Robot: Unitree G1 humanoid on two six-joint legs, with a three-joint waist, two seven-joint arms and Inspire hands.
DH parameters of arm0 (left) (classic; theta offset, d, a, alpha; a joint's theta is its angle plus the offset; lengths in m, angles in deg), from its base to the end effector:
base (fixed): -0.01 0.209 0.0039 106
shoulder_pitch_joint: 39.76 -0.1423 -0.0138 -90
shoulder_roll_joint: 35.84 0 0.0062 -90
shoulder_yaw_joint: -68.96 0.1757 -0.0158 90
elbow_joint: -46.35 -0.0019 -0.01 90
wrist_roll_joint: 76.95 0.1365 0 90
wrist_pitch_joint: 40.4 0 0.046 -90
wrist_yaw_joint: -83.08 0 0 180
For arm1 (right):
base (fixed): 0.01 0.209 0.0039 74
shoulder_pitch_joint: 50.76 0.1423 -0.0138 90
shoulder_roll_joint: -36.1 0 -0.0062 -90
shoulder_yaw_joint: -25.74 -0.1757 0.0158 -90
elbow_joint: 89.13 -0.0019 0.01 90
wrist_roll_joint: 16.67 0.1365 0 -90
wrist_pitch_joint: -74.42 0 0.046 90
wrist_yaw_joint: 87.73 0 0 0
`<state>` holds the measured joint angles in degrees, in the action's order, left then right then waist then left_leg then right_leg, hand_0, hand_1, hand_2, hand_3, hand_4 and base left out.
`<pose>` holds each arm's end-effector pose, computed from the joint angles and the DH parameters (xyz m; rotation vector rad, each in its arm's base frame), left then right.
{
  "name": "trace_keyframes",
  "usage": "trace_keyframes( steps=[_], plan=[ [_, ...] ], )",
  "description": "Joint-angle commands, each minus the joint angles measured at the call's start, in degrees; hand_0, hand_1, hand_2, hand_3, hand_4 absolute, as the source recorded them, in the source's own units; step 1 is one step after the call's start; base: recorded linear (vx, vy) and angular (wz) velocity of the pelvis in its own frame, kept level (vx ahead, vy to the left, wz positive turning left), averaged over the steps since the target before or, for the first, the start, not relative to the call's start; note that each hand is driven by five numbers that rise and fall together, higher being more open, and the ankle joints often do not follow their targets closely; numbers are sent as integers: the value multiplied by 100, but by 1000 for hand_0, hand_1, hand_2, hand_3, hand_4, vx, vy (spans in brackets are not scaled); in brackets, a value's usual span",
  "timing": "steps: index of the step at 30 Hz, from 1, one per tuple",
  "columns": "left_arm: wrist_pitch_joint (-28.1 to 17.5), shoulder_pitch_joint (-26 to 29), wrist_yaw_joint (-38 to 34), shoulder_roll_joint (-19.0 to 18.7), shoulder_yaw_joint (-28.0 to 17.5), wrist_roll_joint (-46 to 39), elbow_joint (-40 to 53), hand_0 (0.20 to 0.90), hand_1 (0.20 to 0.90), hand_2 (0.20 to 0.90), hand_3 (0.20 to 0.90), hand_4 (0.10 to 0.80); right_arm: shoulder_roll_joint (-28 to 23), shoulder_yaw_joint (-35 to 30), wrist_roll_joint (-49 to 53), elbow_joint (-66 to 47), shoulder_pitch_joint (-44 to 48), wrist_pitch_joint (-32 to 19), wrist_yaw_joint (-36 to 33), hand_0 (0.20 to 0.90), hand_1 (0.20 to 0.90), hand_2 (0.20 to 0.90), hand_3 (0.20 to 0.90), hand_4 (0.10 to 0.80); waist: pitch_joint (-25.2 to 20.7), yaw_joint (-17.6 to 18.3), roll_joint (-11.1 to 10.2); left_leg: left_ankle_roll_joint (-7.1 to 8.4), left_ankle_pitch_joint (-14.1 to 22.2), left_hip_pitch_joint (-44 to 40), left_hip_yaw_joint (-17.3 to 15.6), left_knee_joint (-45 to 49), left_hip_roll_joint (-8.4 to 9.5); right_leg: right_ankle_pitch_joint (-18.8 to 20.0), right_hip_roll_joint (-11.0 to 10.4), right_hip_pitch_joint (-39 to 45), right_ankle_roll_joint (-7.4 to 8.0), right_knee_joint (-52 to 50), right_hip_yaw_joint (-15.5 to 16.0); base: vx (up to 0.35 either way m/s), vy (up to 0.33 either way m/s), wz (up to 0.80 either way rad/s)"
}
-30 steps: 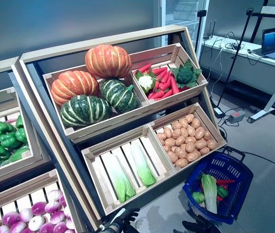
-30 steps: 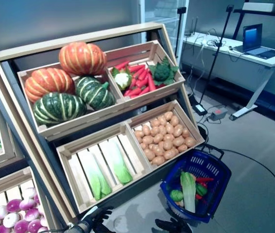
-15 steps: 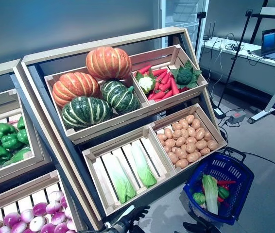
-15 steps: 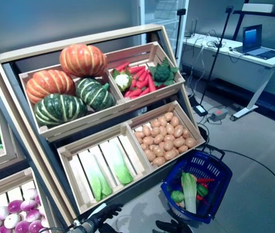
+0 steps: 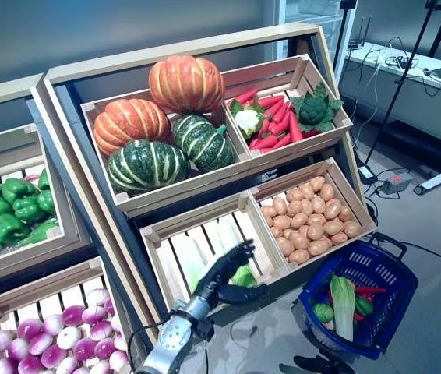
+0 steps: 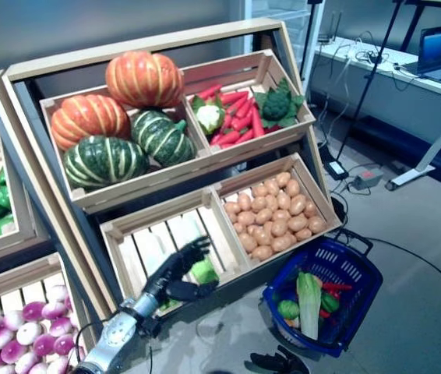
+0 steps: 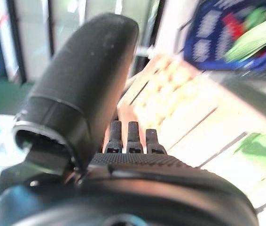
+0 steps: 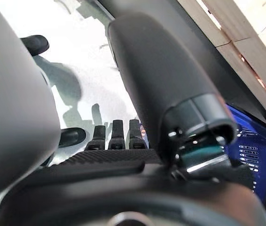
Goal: Put vegetables into the basket
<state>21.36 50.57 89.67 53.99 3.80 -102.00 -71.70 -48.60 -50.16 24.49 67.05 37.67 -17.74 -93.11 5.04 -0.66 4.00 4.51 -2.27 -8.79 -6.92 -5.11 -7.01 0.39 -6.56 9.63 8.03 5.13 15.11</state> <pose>0.1704 0.1544 -0.0207 -0.1018 0.0987 -0.3242 0.0739 -0.1949 -0.1091 0.2690 1.1384 -0.4071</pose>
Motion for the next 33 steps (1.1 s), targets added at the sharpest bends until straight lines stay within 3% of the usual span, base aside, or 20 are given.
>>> trace_keyframes(
  steps=[1, 7, 12, 18, 24, 29, 33],
  plan=[
    [-436, 721, -988, -175, -334, 310, 534, 900, 900, 900, 900, 800, 677, -26, 246, 142, 353, -88, -155, 900, 900, 900, 900, 800, 19, -149, -383, -224, 497, -40, -189, 11, 258, -130, -111, 114, -277, -13, 110, 28, -2, 7],
    [66, 831, -2344, -134, -514, 1147, 112, 900, 900, 900, 900, 800, 727, -44, 311, 169, 274, -111, -154, 900, 900, 900, 900, 800, -39, -152, -428, -228, 488, -62, -165, 11, 269, -140, -116, 154, -285, -13, 148, 27, -1, 9],
    [216, 986, -3317, -66, -560, 1893, -235, 900, 900, 900, 900, 800, 778, 10, 257, 218, 205, -115, -147, 900, 900, 900, 900, 800, -77, -101, -452, -246, 501, -106, -190, 11, 284, -143, -115, 172, -285, -13, 103, 32, 14, 0],
    [513, 1311, -3863, 37, -631, 1690, -557, 900, 900, 900, 900, 800, 785, 34, 182, 332, 196, -137, -95, 900, 900, 900, 900, 800, -76, -10, -446, -260, 473, -142, -205, 11, 257, -224, -100, 180, -307, -160, 70, 48, 29, -2],
    [659, 1743, -4346, 359, -981, 1233, -1326, 900, 900, 900, 900, 800, 818, 9, 781, 16, 145, 0, 97, 900, 900, 900, 900, 800, 87, 188, -456, -269, 451, -145, -232, 206, 193, -476, -100, -83, -353, -775, -90, 62, 3, -2],
    [804, 2393, -5067, 518, -1048, 1242, -1852, 900, 900, 900, 900, 800, 752, 332, 1065, -471, 253, 42, 21, 900, 900, 900, 900, 800, 353, 345, -453, -274, 600, 356, -272, 985, 119, -724, -155, -595, -413, -1490, -285, -19, 38, -19],
    [727, 2994, -5404, 422, -940, 1246, -2181, 900, 900, 900, 900, 800, 663, 503, 1232, -460, 594, -77, -47, 900, 900, 900, 900, 800, 679, 408, -453, -286, 858, 1065, -308, 1968, 50, -979, -286, -1337, -474, -2451, -473, -113, 65, -11]
  ],
)
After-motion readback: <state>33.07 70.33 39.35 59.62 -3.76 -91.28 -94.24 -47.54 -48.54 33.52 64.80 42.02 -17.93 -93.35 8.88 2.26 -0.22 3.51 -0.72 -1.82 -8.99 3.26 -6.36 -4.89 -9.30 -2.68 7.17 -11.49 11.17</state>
